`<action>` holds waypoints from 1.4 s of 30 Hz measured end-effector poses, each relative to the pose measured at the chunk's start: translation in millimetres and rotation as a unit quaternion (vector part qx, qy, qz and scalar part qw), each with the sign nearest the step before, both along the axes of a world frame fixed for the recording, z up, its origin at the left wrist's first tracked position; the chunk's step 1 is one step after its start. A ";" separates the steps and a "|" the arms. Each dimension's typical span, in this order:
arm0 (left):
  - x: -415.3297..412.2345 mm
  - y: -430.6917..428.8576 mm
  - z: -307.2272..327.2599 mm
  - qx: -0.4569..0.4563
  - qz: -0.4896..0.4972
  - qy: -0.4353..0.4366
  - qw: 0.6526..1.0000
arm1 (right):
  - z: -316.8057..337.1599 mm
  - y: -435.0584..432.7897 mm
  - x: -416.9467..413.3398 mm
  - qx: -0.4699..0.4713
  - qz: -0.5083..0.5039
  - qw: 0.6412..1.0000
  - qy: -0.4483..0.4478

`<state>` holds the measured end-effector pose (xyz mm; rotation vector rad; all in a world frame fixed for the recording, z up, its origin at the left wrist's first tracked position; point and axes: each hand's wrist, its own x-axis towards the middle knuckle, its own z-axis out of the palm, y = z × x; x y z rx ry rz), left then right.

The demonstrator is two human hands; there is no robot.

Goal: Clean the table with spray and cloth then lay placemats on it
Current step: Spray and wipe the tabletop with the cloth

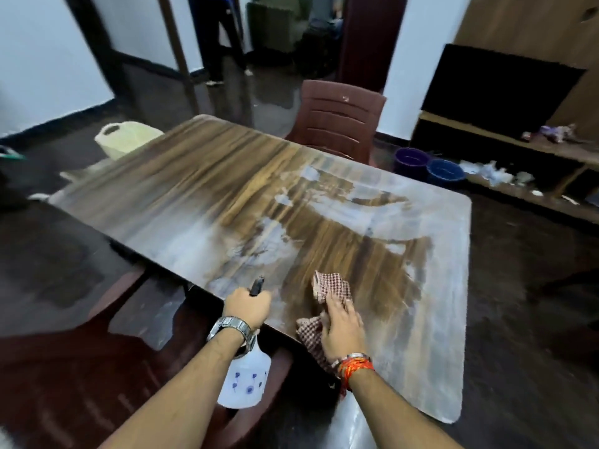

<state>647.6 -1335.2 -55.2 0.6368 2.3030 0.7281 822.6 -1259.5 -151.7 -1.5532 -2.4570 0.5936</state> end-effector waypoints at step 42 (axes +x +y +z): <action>-37.7 37.5 -38.3 0.048 0.310 0.004 0.950 | -32.0 213.1 -221.0 0.009 0.310 0.943 -0.120</action>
